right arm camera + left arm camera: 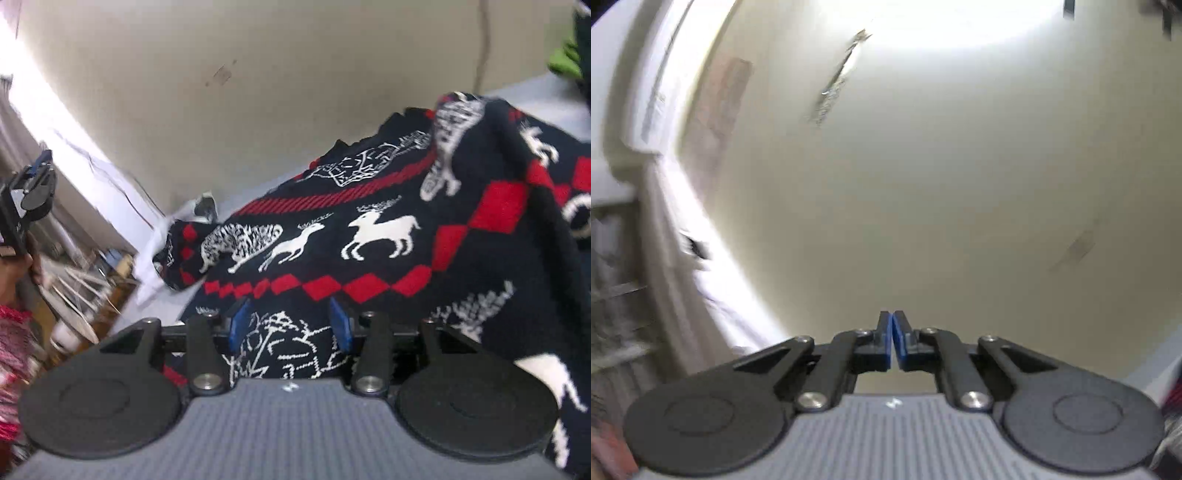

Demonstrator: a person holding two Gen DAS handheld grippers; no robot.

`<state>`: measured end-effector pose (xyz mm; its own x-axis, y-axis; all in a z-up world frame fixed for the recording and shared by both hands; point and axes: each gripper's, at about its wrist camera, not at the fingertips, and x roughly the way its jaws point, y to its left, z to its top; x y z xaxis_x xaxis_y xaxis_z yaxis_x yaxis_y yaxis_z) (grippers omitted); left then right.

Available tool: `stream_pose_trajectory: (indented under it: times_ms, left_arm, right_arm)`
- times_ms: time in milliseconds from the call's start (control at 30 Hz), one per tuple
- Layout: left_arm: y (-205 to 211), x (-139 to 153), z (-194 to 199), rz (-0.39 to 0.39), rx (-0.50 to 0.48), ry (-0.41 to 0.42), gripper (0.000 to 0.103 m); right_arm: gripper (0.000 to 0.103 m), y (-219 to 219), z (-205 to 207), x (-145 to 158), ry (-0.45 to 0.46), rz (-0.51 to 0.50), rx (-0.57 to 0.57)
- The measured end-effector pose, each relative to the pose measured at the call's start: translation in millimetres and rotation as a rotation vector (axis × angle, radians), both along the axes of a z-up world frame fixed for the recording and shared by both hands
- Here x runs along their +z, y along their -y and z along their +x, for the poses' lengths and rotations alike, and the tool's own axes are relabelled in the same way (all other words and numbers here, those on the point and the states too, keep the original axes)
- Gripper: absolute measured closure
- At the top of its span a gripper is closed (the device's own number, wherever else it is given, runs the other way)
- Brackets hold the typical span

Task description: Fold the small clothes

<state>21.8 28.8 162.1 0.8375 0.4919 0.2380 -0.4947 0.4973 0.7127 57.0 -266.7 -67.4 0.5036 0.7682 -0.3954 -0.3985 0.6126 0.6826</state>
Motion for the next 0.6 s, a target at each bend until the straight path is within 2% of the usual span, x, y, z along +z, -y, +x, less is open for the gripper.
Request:
stream_pose_trajectory:
  times_ms: [100, 167, 200, 267, 333, 433, 500, 567, 600]
  left_arm:
    - [0.4, 13.9, 4.1, -0.163, -0.05, -0.086, 0.096]
    - [-24.3, 19.9, 3.0, -0.295, -0.037, -0.166, 0.09]
    - [-38.8, 22.9, 4.7, -0.367, -0.014, -0.201, 0.087]
    - [-80.5, 23.0, 11.3, -0.537, 0.059, -0.263, 0.069]
    - [-127.8, 15.6, 17.6, -0.71, 0.136, -0.327, 0.067]
    - [-179.8, -9.8, 26.9, -0.878, 0.195, -0.401, 0.069]
    - [-191.5, -26.8, 30.7, -0.88, 0.181, -0.426, 0.067]
    - [-192.0, -38.9, 40.3, -0.831, 0.147, -0.463, 0.051]
    - [-189.2, -47.3, 46.7, -0.822, 0.139, -0.479, 0.049]
  right_arm:
    - [0.053, 6.0, 1.9, -1.9, -0.016, 0.037, 0.0]
    - [0.052, 5.3, 2.7, -2.4, -0.014, 0.035, 0.009]
    - [0.052, 3.9, 1.4, -0.7, -0.012, 0.027, 0.015]
    - [0.052, 2.3, 0.2, 0.4, -0.002, 0.003, 0.026]
    - [0.051, -1.8, 1.9, -2.3, 0.013, -0.018, 0.031]
    - [0.051, -4.4, 2.4, -2.6, 0.019, -0.026, 0.038]
    - [0.05, -4.3, 3.9, -3.9, 0.014, -0.019, 0.038]
    - [0.05, -2.8, 5.3, -5.1, 0.007, -0.011, 0.036]
    - [0.05, -2.9, 5.4, -5.2, 0.005, -0.008, 0.036]
